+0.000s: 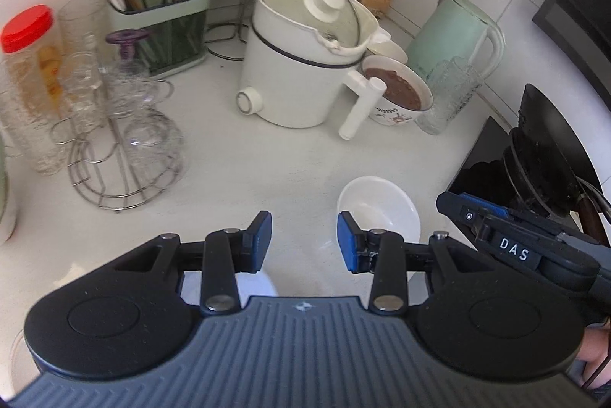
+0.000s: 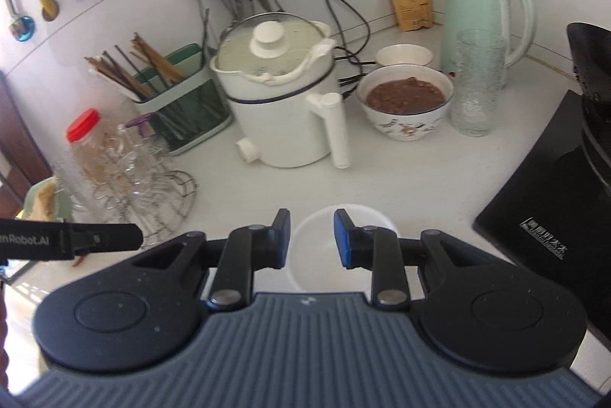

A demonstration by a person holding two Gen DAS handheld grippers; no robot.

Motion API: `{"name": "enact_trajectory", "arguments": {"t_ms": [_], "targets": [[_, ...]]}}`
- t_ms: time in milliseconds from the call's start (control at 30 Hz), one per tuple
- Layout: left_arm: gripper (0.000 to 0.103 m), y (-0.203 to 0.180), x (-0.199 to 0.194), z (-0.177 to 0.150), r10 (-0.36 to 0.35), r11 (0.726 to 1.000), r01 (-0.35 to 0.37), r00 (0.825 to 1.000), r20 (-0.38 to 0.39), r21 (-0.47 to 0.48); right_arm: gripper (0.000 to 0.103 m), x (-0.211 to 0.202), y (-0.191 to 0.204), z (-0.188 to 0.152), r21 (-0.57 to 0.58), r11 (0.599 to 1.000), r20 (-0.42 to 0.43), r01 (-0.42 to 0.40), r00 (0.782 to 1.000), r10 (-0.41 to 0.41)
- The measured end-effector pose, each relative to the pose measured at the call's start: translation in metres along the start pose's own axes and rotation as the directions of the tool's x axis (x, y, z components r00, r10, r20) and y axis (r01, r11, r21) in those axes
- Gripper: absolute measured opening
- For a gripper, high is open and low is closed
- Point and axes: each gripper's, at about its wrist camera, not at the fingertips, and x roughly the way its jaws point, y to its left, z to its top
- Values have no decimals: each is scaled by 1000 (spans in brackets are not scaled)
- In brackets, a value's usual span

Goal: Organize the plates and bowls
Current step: 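Move both open grippers toward the rim of a white ceramic bowl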

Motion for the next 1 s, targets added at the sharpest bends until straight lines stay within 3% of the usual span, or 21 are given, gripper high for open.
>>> {"name": "enact_trajectory", "arguments": {"t_ms": [267, 467, 667, 1000], "targets": [[44, -21, 50, 2, -39, 999, 40, 995, -87, 6, 29, 7, -30, -9, 12, 1000, -15, 28, 1000, -27], [56, -33, 83, 5, -70, 998, 70, 987, -146, -5, 29, 25, -47, -17, 26, 997, -48, 74, 996, -73], [56, -35, 118, 5, -79, 997, 82, 978, -191, 7, 29, 45, -57, -25, 49, 997, -77, 68, 995, -64], [55, -20, 159, 2, -166, 982, 143, 962, -217, -121, 29, 73, -65, -25, 93, 995, -133, 41, 991, -28]]}}
